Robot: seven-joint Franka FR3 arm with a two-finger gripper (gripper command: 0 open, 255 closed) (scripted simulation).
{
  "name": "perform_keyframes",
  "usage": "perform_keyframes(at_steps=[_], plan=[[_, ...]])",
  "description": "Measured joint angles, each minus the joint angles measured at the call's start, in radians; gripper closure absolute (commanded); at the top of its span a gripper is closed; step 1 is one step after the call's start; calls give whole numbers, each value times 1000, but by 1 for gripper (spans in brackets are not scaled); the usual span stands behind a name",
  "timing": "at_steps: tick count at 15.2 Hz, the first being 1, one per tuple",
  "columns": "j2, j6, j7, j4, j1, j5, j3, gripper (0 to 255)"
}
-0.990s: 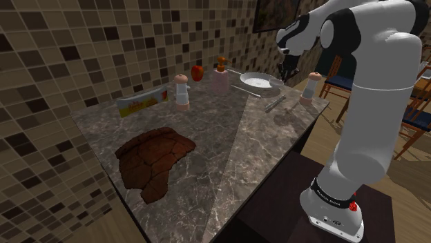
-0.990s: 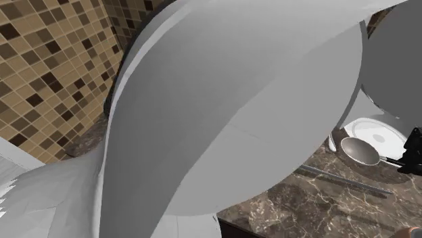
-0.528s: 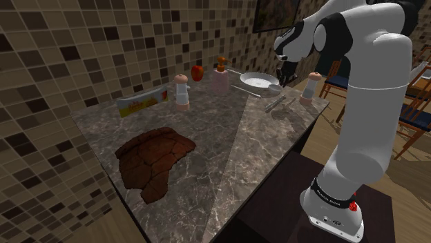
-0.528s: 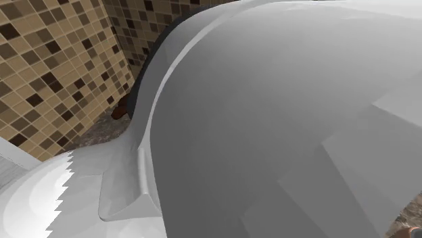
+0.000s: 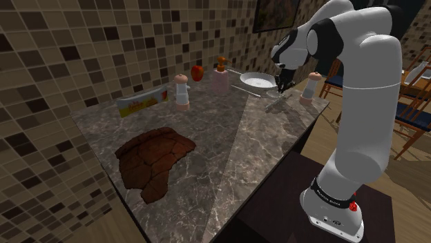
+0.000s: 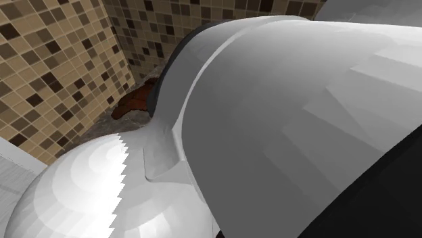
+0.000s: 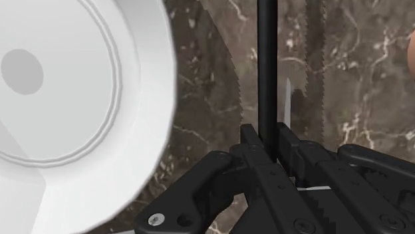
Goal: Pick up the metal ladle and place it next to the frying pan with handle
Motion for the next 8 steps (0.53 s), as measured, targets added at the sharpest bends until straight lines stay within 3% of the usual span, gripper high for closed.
perform_keyframes(at_steps=[8], plan=[[20, 31, -15, -15, -11, 25, 16, 255]])
